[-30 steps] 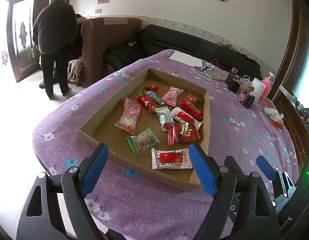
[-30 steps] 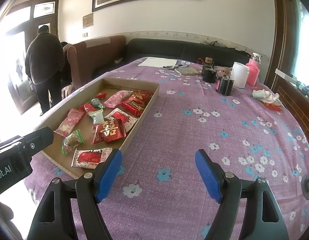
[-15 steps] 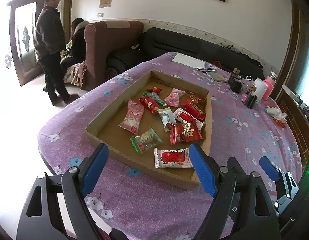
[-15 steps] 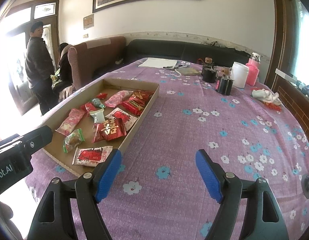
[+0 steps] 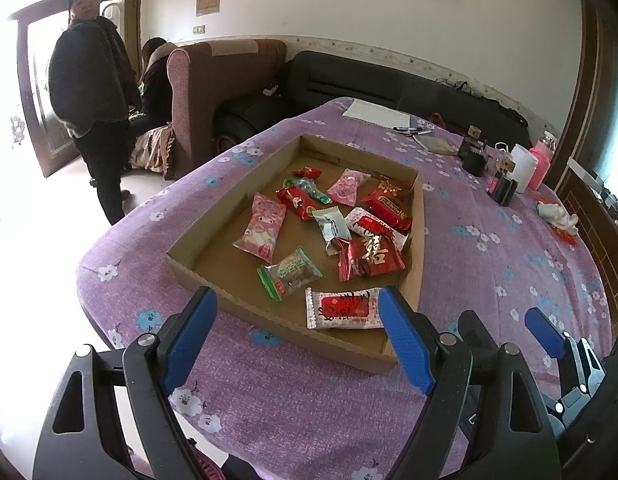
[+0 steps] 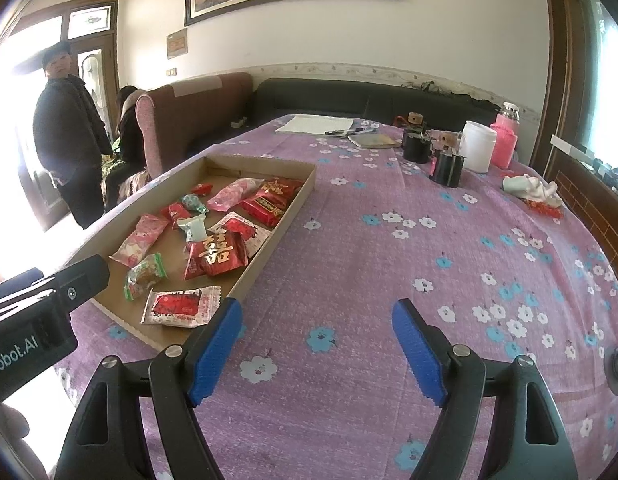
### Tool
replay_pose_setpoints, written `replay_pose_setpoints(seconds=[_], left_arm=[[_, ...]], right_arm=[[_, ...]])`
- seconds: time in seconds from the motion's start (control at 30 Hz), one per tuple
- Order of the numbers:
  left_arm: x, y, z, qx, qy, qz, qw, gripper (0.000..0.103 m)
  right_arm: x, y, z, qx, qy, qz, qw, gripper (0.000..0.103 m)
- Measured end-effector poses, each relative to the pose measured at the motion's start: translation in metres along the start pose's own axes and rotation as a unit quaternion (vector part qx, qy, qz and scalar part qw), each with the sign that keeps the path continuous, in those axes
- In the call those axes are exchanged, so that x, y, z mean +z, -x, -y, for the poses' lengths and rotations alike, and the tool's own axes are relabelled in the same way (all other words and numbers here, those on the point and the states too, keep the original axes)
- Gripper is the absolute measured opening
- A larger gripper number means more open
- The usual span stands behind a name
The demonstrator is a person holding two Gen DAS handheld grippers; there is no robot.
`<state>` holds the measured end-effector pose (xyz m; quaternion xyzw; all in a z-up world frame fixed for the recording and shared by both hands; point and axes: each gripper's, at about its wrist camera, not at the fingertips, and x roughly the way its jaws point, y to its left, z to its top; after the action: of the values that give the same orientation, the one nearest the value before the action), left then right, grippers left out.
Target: Organize snacks
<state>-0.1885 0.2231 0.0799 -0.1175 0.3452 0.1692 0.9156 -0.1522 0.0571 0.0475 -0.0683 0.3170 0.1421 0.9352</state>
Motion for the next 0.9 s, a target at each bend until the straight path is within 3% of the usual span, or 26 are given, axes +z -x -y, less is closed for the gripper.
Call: replay_pose_setpoints(seconds=[0.9], left_arm=[[-0.001, -0.005, 0.006, 0.003, -0.003, -0.002, 1.0000, 0.083]], right_arm=[[-0.003, -0.011, 0.008, 0.005, -0.008, -0.013, 1.000, 0.080]])
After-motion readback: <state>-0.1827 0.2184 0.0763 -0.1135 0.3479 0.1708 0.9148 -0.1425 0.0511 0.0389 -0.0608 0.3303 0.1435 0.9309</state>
